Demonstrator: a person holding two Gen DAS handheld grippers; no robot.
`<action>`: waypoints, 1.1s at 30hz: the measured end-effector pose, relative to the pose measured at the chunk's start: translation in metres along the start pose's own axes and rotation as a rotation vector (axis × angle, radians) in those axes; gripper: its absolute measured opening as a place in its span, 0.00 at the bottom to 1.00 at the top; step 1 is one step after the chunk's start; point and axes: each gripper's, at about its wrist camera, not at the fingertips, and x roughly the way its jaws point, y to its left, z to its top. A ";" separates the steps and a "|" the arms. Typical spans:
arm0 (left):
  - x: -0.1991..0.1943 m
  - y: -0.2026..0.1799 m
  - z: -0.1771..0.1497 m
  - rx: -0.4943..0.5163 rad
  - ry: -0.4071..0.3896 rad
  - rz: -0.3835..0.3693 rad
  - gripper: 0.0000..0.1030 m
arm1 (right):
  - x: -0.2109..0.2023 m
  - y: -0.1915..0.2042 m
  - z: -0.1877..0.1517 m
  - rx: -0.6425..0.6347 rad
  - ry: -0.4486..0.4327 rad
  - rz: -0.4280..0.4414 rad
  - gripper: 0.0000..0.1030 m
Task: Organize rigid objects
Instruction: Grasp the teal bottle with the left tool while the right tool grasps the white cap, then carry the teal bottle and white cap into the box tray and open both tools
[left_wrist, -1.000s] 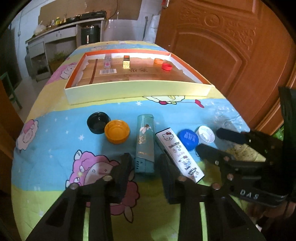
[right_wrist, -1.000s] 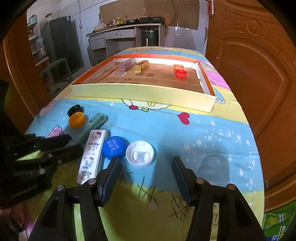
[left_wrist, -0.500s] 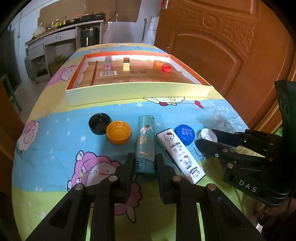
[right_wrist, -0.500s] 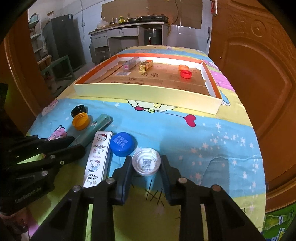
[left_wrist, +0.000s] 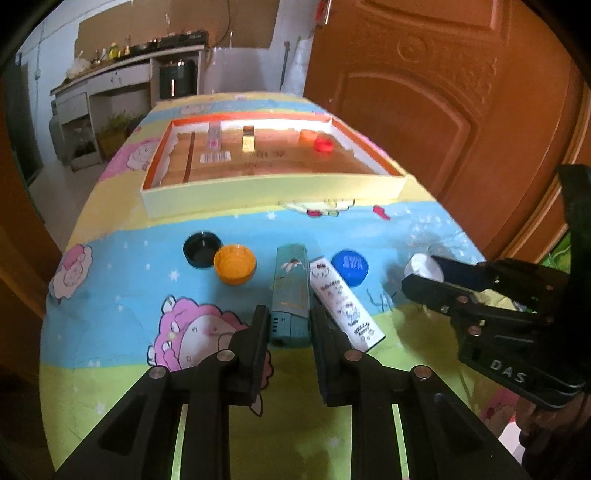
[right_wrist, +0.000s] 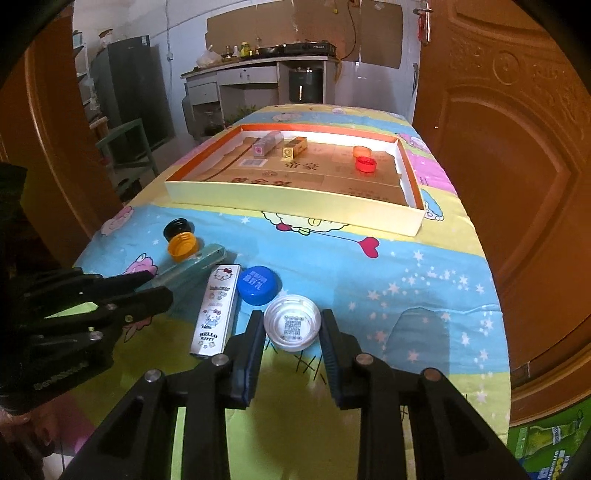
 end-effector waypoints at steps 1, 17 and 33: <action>0.004 0.000 0.000 -0.003 0.017 -0.002 0.23 | 0.000 0.001 -0.001 0.000 0.003 0.002 0.29; 0.042 0.001 0.026 -0.016 0.083 0.043 0.23 | 0.013 -0.010 -0.007 0.032 0.030 0.031 0.29; 0.041 0.003 0.027 -0.018 0.021 0.038 0.22 | 0.014 -0.017 -0.008 0.056 0.033 0.046 0.29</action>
